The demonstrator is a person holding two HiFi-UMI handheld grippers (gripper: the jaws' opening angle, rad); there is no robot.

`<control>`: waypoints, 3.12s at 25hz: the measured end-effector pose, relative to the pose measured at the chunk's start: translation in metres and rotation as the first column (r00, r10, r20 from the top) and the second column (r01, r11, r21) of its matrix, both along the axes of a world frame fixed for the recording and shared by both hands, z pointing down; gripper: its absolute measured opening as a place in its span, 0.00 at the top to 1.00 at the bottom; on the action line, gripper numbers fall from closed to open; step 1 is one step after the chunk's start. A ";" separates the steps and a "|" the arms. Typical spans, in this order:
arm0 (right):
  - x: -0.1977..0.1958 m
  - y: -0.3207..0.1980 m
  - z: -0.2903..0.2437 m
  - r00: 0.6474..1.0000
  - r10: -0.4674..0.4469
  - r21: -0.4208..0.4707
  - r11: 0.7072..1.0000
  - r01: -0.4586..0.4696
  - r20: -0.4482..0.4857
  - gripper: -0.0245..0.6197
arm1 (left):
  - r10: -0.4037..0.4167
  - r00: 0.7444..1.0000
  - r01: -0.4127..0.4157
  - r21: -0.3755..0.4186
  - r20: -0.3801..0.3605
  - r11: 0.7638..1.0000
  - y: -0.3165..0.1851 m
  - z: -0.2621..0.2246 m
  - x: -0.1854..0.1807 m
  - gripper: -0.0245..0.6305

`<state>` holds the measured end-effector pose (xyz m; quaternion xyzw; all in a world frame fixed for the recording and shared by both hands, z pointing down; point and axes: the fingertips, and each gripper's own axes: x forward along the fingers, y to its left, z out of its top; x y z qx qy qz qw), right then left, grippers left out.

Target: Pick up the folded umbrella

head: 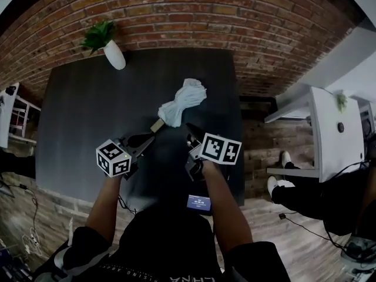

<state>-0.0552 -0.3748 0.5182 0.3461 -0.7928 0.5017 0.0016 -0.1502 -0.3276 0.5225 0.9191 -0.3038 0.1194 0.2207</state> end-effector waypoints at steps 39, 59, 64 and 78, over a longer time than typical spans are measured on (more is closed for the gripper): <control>-0.020 -0.119 0.110 0.758 0.311 -0.094 0.894 -0.438 -0.573 0.46 | -0.108 0.989 0.116 -0.076 0.104 0.990 -0.158 0.089 -0.008 0.95; -0.031 -0.132 0.136 0.725 0.244 -0.141 0.894 -0.425 -0.644 0.41 | -0.118 0.967 0.151 -0.132 0.227 0.980 -0.184 0.109 -0.004 0.96; -0.034 -0.136 0.140 0.727 0.251 -0.130 0.897 -0.424 -0.639 0.41 | -0.127 0.965 0.164 -0.151 0.229 0.975 -0.184 0.113 -0.007 0.96; -0.031 -0.126 0.128 0.769 0.245 -0.128 0.913 -0.388 -0.591 0.48 | -0.099 0.967 0.141 -0.170 0.236 0.975 -0.172 0.108 -0.001 0.96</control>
